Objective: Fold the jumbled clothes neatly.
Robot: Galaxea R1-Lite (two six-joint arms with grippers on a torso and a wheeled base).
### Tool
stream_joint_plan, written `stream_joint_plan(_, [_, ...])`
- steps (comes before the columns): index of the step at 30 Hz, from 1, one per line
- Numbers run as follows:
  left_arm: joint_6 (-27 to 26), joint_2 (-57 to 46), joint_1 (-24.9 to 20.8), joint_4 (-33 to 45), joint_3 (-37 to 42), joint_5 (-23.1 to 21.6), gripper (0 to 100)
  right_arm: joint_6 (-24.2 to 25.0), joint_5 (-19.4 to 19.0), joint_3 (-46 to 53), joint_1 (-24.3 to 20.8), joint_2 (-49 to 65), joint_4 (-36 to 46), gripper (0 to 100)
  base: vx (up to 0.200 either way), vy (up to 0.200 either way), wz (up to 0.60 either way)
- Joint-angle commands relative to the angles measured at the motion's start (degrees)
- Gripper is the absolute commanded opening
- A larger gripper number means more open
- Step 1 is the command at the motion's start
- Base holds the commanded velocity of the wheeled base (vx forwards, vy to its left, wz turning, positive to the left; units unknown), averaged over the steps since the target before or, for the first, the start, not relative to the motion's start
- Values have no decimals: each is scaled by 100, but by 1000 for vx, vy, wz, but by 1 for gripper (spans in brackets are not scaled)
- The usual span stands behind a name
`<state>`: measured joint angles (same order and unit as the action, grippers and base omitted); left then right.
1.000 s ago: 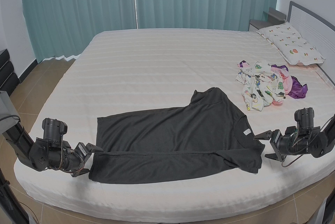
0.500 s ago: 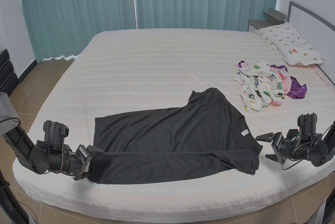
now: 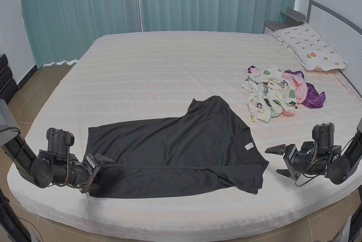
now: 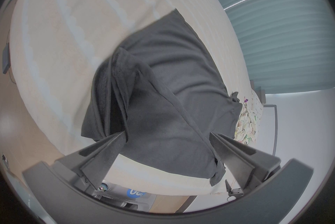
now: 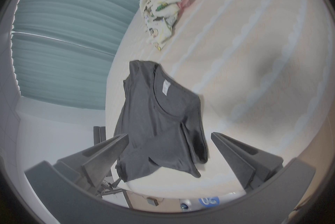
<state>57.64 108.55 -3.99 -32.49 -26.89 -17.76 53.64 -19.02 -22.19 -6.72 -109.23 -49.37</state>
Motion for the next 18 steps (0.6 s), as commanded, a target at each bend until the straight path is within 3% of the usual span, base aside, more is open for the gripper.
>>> stream_joint_plan(1, [2,-26,3,6,9,1,100,41,109,-40,-251,-222,-301,100,0,0,0])
stream_joint_plan(6, [2,-9,3,6,-18,1,100,41,135,-128,-436,-951,-1294,100,0,0,0])
stream_joint_plan(18, [2,18,3,6,-18,10,100,-117,197,-374,-893,-1022,-1321,100,0,0,0])
